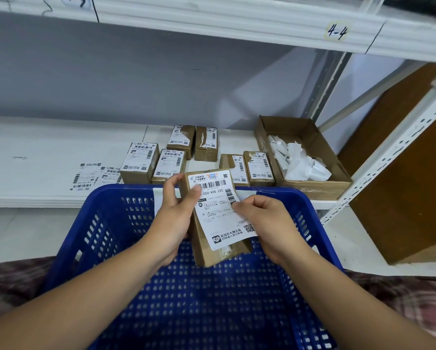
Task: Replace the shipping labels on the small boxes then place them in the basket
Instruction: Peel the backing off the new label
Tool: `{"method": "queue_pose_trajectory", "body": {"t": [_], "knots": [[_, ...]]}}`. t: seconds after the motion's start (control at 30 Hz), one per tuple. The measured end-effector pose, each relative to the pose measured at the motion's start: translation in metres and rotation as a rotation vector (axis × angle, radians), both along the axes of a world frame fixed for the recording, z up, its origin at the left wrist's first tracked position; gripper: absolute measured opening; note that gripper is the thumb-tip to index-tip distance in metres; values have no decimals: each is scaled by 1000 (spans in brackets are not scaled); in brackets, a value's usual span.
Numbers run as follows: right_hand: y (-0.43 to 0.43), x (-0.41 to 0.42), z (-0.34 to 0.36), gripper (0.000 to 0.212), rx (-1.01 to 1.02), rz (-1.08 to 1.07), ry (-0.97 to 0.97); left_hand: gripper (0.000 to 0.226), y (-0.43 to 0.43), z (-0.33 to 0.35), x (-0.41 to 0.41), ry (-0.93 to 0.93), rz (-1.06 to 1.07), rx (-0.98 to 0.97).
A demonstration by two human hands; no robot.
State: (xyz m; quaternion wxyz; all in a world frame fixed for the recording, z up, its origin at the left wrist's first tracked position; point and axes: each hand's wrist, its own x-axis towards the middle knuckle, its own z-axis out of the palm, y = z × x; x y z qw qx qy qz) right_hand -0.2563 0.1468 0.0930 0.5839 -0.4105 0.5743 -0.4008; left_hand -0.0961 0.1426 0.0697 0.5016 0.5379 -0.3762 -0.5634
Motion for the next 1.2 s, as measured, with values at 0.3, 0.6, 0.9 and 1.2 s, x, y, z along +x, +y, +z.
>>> {"method": "queue_pose_trajectory", "body": {"t": [0.3, 0.6, 0.9, 1.2], "knots": [[-1, -1, 0, 13, -28, 40, 73, 33, 0, -2, -1, -89, 12, -67], [-4, 0, -4, 8, -108, 92, 279, 36, -1, 0, -1, -96, 56, -114], [2, 2, -5, 19, -263, 143, 474, 34, -1, -1, -1, -74, 59, -59], [-4, -2, -2, 20, -256, 169, 417, 32, -2, -1, 0, -74, 58, -39]]}}
